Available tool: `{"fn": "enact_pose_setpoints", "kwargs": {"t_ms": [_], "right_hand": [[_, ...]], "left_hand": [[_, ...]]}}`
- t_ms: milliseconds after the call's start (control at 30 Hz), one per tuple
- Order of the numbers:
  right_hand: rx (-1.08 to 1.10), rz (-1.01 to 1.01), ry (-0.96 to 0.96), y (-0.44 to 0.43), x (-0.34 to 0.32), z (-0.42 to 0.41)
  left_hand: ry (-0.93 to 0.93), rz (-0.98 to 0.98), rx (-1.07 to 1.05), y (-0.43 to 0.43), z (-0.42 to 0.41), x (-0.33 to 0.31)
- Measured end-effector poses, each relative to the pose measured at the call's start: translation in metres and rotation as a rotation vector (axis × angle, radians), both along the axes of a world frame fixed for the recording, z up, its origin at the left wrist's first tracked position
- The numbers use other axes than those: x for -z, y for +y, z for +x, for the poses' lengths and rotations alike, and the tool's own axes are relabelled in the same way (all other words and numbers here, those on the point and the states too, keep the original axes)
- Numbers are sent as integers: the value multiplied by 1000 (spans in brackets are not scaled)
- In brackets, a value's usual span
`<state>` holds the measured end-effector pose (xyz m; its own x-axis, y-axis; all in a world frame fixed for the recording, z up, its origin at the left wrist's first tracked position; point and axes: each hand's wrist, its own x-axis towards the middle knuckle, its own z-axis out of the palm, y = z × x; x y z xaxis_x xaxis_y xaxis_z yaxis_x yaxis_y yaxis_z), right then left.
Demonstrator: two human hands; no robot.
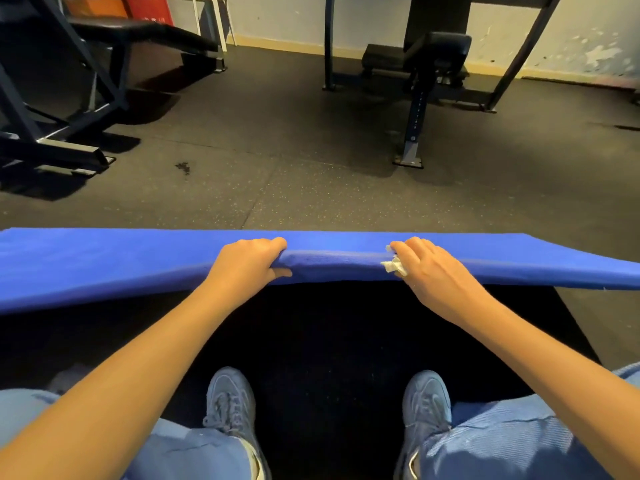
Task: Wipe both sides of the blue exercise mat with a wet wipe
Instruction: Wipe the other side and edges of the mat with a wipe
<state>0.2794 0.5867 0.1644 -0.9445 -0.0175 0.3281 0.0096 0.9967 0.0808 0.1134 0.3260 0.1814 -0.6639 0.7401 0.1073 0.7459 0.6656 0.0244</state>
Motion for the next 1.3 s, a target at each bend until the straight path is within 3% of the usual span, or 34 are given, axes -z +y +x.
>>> {"fn": "enact_pose_setpoints", "kwargs": {"t_ms": [100, 267, 500, 633, 967, 1067, 1200, 1300], "right_hand": [[24, -21, 66, -18, -2, -10], [-86, -20, 1, -71, -4, -34], [-8, -59, 83, -45, -6, -34], [-72, 19, -15, -86, 8, -43], [-126, 62, 68, -80, 11, -60], [-171, 51, 51, -80, 5, -57], [-189, 71, 47, -74, 5, -60], [-190, 99, 79, -76, 7, -65]], "left_hand": [[-42, -2, -22, 7, 6, 0], [-59, -23, -18, 15, 11, 0], [-110, -11, -24, 15, 7, -1], [-99, -18, -28, 17, 8, 0], [-127, -39, -30, 14, 10, 2], [-225, -21, -74, 2, 9, 0], [-197, -169, -182, -46, -8, -7], [-177, -132, -251, -68, -12, -1]]}}
